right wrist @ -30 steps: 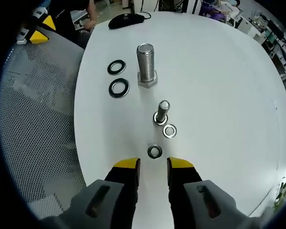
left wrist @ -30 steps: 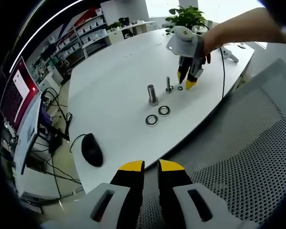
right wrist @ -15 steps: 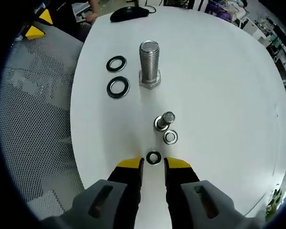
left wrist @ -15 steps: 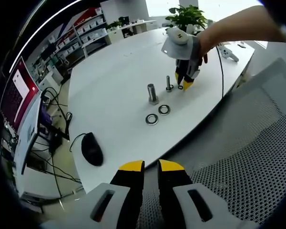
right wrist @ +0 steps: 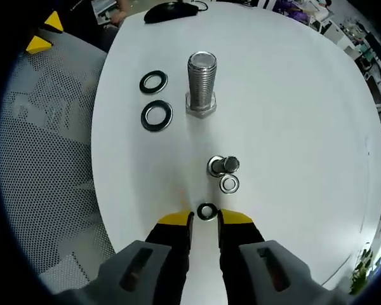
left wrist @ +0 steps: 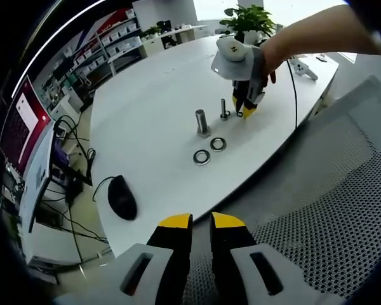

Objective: Place the washer onto the threaded stud by aligning its center hole with the stud, sliding it down to the base, and recovering from edge contact or off-axis alignment until the washer reaches the visible bottom stop.

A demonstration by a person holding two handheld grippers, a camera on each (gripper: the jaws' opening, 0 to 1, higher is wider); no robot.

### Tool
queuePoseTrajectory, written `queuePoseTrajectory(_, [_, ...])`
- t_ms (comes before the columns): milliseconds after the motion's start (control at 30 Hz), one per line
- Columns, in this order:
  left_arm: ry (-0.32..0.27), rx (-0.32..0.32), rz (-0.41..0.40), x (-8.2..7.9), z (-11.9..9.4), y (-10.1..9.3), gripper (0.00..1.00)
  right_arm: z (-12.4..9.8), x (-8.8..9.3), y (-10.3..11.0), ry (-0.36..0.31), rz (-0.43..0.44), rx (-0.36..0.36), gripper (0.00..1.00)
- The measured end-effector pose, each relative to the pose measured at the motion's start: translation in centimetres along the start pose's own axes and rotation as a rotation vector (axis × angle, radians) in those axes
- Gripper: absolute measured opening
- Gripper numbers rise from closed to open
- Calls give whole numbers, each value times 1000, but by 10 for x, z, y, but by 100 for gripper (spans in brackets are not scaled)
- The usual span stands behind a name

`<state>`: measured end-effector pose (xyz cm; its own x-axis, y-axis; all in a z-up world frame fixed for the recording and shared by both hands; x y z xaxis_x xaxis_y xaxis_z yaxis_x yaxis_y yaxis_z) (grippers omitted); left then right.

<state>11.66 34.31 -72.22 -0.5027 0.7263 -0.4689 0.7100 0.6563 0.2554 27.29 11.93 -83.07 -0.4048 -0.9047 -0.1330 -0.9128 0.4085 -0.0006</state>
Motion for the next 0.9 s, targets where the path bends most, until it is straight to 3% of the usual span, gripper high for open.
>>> queuePoseTrajectory(167, [11, 7, 7, 1, 1, -1, 9, -1, 0, -2, -18, 55, -8, 17])
queuePoseTrajectory(467, [8, 4, 5, 0, -2, -2, 9, 0, -2, -2, 15, 49, 2, 16])
queuePoseTrajectory(767, [5, 0, 0, 0, -4, -2, 9, 1, -1, -5, 3, 72, -6, 16])
queuePoseTrajectory(900, [3, 0, -2, 0, -4, -2, 9, -1, -2, -2, 16, 42, -5, 17])
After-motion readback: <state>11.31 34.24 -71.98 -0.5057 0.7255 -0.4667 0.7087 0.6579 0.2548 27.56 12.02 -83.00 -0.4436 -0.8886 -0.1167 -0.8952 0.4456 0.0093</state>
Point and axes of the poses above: the point that each gripper's makers call its tool centre point, and the gripper's own axes: z roughly forward along the fingers, y roughly to its left, x roughly out of its underside, the point moved 4 cm from there along -z, roughly backward along the fingers, and after that the axes turned 12 degrees about z, right-handed, at the moved point
